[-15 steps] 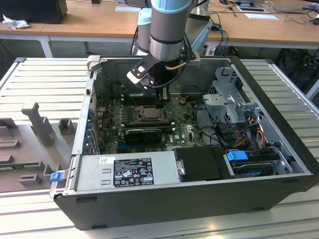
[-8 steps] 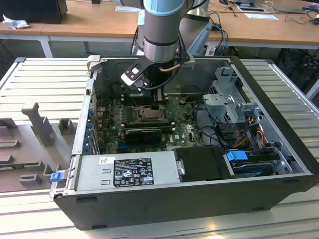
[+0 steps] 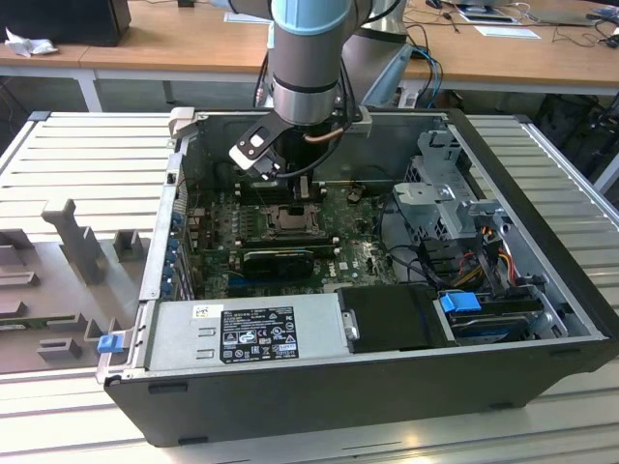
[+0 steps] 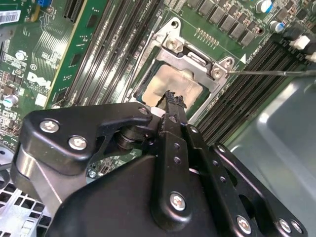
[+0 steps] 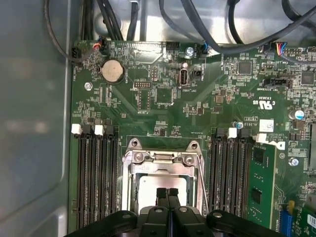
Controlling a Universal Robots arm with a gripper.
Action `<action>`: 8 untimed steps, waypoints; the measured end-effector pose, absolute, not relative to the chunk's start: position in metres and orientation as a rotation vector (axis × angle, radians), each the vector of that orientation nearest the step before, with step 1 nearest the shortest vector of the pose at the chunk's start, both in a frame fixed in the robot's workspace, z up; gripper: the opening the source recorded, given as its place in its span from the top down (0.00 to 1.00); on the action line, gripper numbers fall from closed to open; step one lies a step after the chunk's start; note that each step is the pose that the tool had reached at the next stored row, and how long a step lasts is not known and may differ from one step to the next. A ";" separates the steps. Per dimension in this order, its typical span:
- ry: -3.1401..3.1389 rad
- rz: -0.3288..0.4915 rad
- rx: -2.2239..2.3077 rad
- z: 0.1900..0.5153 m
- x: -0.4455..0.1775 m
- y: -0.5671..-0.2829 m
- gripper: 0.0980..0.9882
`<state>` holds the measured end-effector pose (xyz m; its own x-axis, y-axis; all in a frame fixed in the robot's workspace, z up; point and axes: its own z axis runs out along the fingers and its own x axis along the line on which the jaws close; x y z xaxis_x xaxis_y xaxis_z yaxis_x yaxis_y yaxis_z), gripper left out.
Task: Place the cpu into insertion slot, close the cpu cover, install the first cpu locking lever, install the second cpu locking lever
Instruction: 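Close the cpu cover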
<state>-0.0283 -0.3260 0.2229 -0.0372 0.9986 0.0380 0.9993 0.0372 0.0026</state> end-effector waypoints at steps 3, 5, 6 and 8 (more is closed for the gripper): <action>-2.255 -0.044 -2.150 0.221 -0.031 -0.326 0.99; -2.256 -0.044 -2.148 0.219 -0.036 -0.326 0.99; -2.256 -0.044 -2.148 0.218 -0.038 -0.326 0.99; -2.256 -0.044 -2.148 0.216 -0.041 -0.326 0.99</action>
<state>-0.0414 -0.3261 0.2161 -0.0492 0.9981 0.0382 0.9988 0.0492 0.0026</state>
